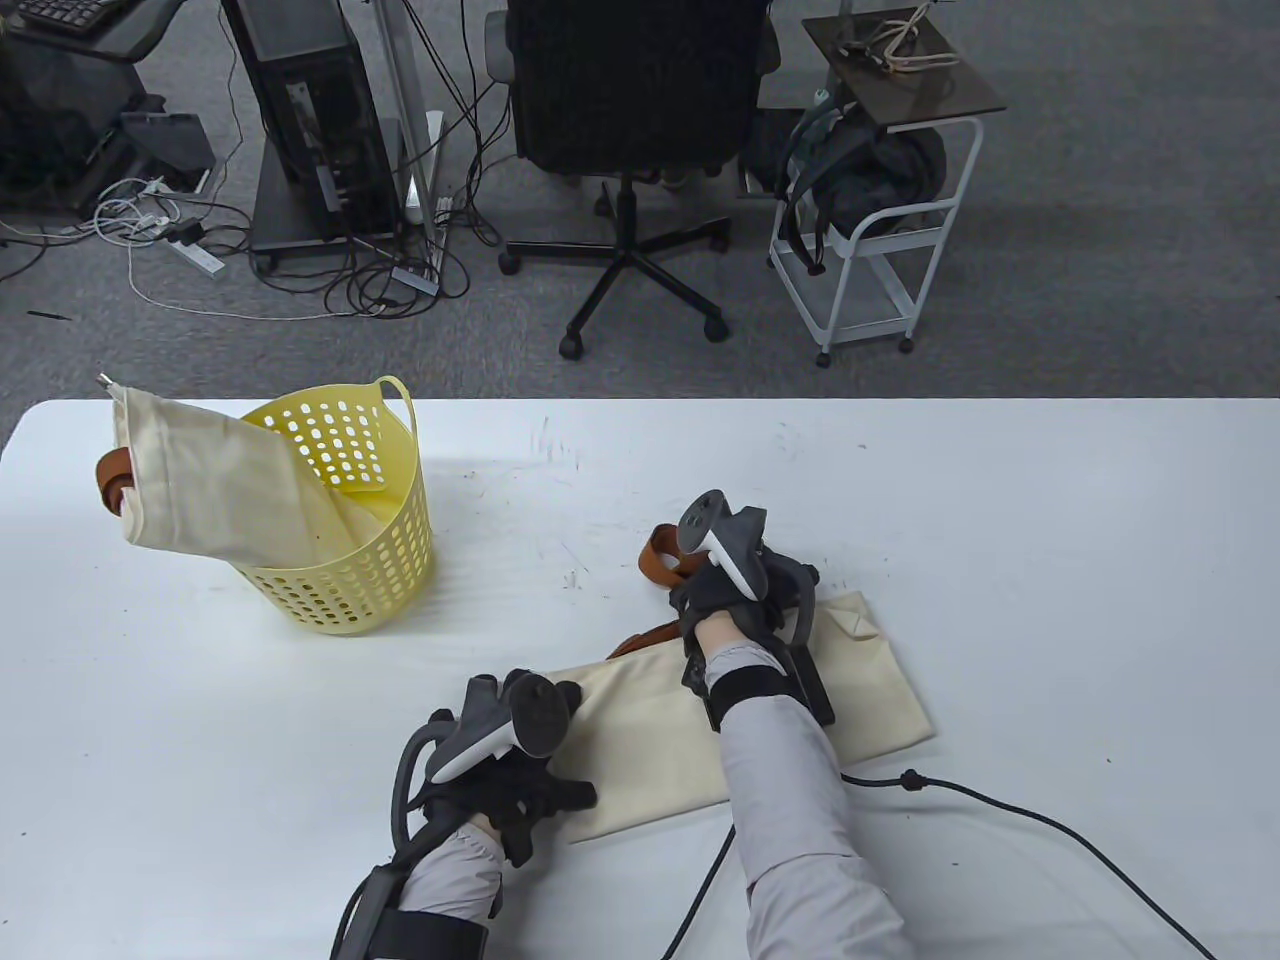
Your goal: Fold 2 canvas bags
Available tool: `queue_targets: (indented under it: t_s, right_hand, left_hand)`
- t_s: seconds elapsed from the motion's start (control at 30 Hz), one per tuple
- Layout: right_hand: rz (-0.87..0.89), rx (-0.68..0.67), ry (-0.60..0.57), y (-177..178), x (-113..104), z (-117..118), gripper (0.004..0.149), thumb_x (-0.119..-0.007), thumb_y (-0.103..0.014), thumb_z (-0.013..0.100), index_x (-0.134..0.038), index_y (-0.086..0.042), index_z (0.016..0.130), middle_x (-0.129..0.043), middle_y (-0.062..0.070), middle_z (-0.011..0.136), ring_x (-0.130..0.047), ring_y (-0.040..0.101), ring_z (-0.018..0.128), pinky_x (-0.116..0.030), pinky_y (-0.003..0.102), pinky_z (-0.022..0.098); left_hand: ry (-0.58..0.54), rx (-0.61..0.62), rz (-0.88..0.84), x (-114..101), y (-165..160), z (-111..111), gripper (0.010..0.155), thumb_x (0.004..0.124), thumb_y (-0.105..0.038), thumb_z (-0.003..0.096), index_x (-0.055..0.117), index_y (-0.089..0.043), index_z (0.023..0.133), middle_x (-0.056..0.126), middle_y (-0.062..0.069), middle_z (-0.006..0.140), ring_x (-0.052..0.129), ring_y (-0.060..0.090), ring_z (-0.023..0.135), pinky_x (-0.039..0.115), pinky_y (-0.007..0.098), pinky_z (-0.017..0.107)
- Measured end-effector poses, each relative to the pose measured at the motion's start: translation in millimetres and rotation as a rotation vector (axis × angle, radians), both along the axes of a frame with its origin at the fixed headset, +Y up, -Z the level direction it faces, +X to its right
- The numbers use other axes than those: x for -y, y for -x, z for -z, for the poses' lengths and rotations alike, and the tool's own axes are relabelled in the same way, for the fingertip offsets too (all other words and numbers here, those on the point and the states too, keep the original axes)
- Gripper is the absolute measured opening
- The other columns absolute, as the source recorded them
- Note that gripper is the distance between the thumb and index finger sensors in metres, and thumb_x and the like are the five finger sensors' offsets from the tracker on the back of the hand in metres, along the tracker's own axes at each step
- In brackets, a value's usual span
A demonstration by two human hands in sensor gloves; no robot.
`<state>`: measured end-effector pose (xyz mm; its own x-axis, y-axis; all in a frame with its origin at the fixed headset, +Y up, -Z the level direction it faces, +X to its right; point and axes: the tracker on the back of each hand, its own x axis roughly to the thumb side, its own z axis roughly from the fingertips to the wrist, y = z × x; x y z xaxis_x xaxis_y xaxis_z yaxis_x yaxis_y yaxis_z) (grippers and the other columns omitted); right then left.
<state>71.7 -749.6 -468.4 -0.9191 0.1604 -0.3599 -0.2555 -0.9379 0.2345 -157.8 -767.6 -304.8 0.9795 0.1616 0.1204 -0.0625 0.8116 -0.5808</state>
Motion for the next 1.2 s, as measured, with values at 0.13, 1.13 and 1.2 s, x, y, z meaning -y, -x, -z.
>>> queue_targets:
  t_s: [0.13,1.13,1.2]
  right_hand:
    - [0.047,0.034,-0.047,-9,0,-1,0.06,-0.092,-0.033,0.041,-0.075,-0.008,0.093,-0.091,0.01,0.066,-0.071,0.036,0.086,-0.04,0.071,0.068]
    - [0.378,-0.35,-0.123,-78,-42,-113,0.053,-0.079,-0.042,0.047,-0.073,-0.019,0.095,-0.052,0.019,0.1,-0.037,0.044,0.095,-0.024,0.073,0.065]
    - [0.367,-0.333,-0.115,-84,-30,-121,0.054,-0.078,-0.043,0.048,-0.07,-0.02,0.096,-0.052,0.018,0.099,-0.036,0.043,0.094,-0.023,0.073,0.065]
  left_hand:
    - [-0.001,0.001,-0.002,0,0,0,0.098,0.082,-0.063,0.0491,0.015,-0.036,0.115,0.005,0.015,0.122,-0.003,0.047,0.106,0.013,0.081,0.066]
    - [-0.03,0.065,-0.092,1,1,0,0.087,0.085,-0.055,0.0537,0.025,-0.041,0.115,0.006,0.004,0.124,-0.004,0.039,0.109,0.011,0.079,0.069]
    - [-0.026,0.064,-0.101,2,1,0,0.087,0.085,-0.055,0.0538,0.025,-0.041,0.116,0.006,0.005,0.123,-0.005,0.038,0.109,0.011,0.079,0.069]
